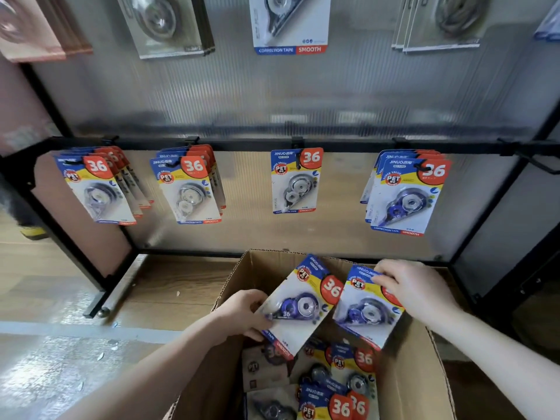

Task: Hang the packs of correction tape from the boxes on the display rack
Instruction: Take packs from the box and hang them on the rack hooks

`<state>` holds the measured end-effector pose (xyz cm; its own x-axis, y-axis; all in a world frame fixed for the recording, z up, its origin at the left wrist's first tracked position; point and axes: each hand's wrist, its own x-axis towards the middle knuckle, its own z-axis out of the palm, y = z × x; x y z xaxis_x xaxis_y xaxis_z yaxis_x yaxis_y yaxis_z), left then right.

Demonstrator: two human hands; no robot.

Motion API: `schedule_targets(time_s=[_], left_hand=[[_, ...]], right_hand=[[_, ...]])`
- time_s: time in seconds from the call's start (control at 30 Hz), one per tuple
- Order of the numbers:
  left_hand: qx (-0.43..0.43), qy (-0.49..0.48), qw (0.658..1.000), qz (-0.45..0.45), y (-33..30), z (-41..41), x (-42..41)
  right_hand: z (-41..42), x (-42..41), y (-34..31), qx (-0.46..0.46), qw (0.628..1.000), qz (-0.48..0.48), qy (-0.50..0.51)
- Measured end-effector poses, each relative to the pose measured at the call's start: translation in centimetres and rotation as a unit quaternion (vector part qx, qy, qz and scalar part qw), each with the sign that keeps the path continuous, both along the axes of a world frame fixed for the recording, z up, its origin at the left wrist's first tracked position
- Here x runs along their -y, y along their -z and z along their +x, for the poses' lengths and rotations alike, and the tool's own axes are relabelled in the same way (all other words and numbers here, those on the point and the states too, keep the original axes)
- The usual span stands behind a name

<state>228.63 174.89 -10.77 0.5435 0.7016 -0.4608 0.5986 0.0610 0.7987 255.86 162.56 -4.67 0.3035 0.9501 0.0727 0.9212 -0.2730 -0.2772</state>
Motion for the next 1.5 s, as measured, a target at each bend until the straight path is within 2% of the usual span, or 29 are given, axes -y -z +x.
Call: schedule_targets(time_s=[0.23,0.53,0.73,0.93,1.23,1.5], left_hand=[[0.136,-0.040,0.990,-0.001,-3.5,1.6,1.7],[0.260,-0.055,0.964,-0.025,-7.1,8.0,4.2],[0.277,-0.056,0.959,0.009,-8.9,12.4,5.6],[0.315,-0.067,0.947,-0.017,-8.8,16.6,7.5],[0.346,-0.078,0.932,-0.072,-7.0,22.2,10.1],[0.320,-0.075,0.940,-0.090,-6.6,24.4,11.6]], right_hand=[[1.9,1.0,-4.3,-0.017,0.998,0.049,0.021],[6.1,4.0,-10.2,-0.006,0.994,0.092,0.053],[9.5,5.3,-13.3,0.066,0.992,0.090,0.057],[13.4,6.5,-14.4,0.100,0.989,0.076,0.078],[19.8,7.3,-14.6,0.096,0.982,0.130,0.094],[22.7,5.5,-13.6,0.068,0.979,0.172,0.079]])
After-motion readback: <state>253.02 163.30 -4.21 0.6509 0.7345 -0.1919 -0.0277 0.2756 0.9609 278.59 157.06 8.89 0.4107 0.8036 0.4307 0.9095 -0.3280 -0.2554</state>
